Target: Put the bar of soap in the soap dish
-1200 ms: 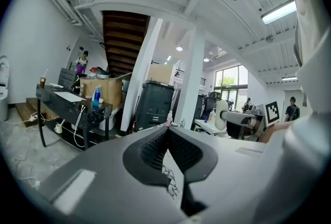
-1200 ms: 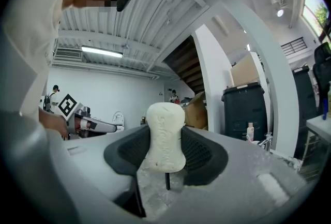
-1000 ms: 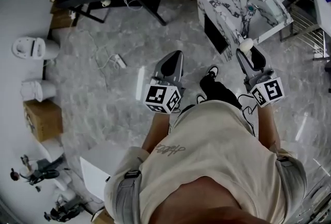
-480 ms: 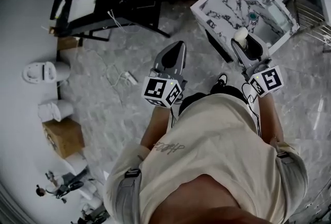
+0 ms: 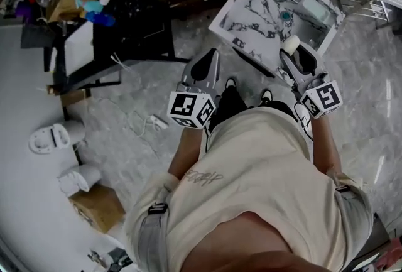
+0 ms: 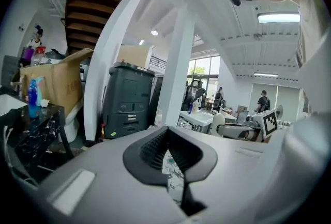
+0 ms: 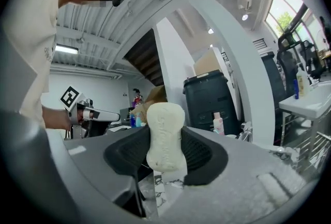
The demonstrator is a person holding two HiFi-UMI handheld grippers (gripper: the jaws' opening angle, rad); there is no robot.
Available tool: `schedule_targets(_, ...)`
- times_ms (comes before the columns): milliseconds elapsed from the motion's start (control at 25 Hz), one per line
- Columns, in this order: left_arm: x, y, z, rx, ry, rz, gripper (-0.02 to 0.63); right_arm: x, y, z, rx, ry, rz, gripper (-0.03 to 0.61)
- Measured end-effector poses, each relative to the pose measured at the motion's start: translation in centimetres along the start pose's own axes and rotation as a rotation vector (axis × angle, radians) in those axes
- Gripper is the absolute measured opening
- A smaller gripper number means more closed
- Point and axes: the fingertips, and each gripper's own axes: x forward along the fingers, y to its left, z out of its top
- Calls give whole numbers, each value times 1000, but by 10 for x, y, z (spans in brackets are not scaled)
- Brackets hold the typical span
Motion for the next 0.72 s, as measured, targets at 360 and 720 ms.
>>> schedule_targets(360, 64, 22, 21, 100, 25, -293, 17, 0, -8, 22, 2, -73, -301, 189)
schedule_targets(720, 91, 21, 14, 93, 59, -552, 17, -32, -4, 29, -73, -47, -633, 189)
